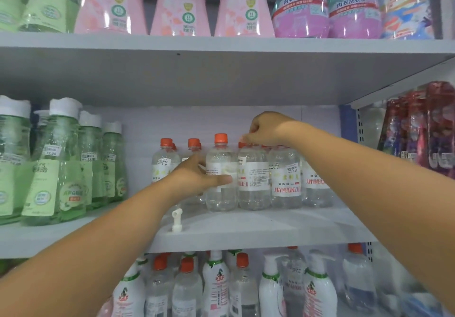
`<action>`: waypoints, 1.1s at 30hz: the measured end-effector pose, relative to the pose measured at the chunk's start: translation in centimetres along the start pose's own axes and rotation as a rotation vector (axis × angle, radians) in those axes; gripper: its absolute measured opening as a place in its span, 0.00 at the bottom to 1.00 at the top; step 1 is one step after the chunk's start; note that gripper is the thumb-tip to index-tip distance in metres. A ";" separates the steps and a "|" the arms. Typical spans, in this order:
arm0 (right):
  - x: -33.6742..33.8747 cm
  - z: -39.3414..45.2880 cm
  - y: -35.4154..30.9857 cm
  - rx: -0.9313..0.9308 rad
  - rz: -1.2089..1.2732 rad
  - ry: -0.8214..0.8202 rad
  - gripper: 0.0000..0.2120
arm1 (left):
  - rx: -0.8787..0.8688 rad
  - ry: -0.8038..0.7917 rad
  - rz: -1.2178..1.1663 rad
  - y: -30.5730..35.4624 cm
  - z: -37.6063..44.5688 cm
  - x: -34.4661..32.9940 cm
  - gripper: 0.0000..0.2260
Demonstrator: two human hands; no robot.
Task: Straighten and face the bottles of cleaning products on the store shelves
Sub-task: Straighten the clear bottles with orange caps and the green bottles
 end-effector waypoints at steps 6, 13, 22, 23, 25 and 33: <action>-0.5 0.7 0.6 0.013 0.083 0.008 0.14 | 0.036 -0.067 -0.132 -0.4 0.3 0.3 0.32; -0.5 0.7 0.7 0.023 0.071 0.022 0.16 | 0.063 -0.003 0.162 -0.6 0.1 0.0 0.32; -0.7 0.6 1.1 0.051 0.115 0.011 0.13 | 0.035 -0.014 0.083 0.0 -0.1 -0.2 0.30; -0.7 0.6 1.2 0.055 0.121 0.010 0.12 | 0.031 -0.001 0.083 -0.1 0.0 -0.1 0.28; -0.8 0.6 1.3 0.067 0.123 0.018 0.11 | 0.033 -0.033 0.032 -0.1 0.1 0.0 0.25; -0.8 0.8 1.2 0.071 0.069 0.032 0.15 | 0.015 0.055 0.108 0.2 -0.3 0.3 0.28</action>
Point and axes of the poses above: each hand's wrist, its own z-axis towards the middle knuckle, its own x-axis out of the back of the hand, y = z × x, the point moved 5 cm from there along z, towards the middle knuckle, and after that the axes turned 6 degrees about x, right-handed, at the moved point
